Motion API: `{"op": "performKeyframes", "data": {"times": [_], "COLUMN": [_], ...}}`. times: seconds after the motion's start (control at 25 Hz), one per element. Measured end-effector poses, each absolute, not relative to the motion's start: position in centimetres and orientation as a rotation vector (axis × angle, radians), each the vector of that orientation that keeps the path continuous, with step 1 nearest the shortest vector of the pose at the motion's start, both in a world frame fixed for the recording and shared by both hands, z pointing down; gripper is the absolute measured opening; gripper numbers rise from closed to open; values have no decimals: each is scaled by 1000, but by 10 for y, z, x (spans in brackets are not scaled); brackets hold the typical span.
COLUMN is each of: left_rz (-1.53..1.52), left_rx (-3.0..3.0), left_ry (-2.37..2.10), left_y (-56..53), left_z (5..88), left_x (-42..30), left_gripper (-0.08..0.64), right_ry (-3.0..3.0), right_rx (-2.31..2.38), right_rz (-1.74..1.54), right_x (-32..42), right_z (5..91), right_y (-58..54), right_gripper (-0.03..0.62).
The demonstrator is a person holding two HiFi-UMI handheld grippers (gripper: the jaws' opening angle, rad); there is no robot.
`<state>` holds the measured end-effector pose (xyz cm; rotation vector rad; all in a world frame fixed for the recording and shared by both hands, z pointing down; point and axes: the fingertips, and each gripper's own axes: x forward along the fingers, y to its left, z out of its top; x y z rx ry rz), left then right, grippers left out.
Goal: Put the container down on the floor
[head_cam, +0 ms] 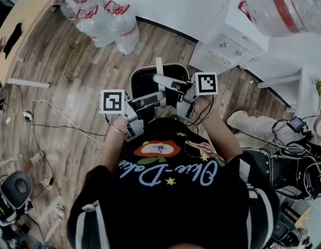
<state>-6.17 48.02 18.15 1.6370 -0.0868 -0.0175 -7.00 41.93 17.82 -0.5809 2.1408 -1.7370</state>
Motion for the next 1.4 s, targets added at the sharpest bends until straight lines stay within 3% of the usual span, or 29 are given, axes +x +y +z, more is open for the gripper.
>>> {"op": "performKeyframes", "data": {"times": [1.4], "left_rz": [55], "left_rx": [1636], "left_ry": [11], "left_y": [439], "left_z": [184], "left_x": [-98], "left_gripper": [50], "right_ry": [2000], "right_rx": [-751], "right_rz": [-1681], "right_x": [-98], "right_z": [188], "right_y": [377], "right_gripper": [81]}}
